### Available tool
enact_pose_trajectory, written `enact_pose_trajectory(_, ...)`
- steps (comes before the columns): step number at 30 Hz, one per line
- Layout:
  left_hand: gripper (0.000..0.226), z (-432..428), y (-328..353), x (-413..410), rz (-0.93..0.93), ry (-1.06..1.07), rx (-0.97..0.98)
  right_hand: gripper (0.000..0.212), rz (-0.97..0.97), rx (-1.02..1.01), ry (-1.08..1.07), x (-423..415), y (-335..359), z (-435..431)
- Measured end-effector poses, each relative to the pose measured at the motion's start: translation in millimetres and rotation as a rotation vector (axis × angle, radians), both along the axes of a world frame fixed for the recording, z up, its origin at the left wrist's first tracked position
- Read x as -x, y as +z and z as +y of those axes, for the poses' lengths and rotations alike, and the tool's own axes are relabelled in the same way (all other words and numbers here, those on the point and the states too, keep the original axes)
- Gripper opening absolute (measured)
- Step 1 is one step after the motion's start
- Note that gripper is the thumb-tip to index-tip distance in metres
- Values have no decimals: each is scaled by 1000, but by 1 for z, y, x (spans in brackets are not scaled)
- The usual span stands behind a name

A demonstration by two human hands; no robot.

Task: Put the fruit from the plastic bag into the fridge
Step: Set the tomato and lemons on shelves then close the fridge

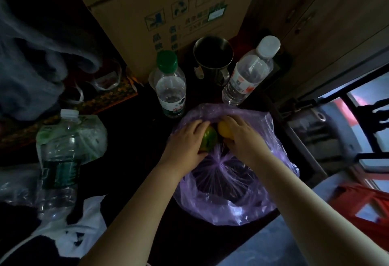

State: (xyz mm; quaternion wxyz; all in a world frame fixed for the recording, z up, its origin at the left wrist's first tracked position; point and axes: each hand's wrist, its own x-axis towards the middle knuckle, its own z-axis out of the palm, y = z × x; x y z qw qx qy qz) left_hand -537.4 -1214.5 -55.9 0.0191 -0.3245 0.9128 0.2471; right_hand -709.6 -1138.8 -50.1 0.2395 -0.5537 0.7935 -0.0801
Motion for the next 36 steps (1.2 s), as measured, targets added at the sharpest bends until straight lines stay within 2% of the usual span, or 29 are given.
enact_pose_trajectory(10, 79, 17, 36, -2, 196, 69, 37, 62, 9, 163, -74, -5, 47, 40)
enact_pose_trajectory(19, 81, 76, 128, 1, 375, -35, 42, 58, 126, 406, -171, -23, 135, 128)
enact_pose_trajectory(27, 83, 203, 228, 13, 600, -364, 32, 58, 372, 599, -371, -60, 232, 295)
enact_pose_trajectory(31, 85, 290, 281, 7, 675, -555, 12, 53, 498, 655, -510, -104, 285, 403)
enact_pose_trajectory(36, 76, 396, 344, -8, 766, -850, -8, 54, 721, 686, -721, -178, 348, 528)
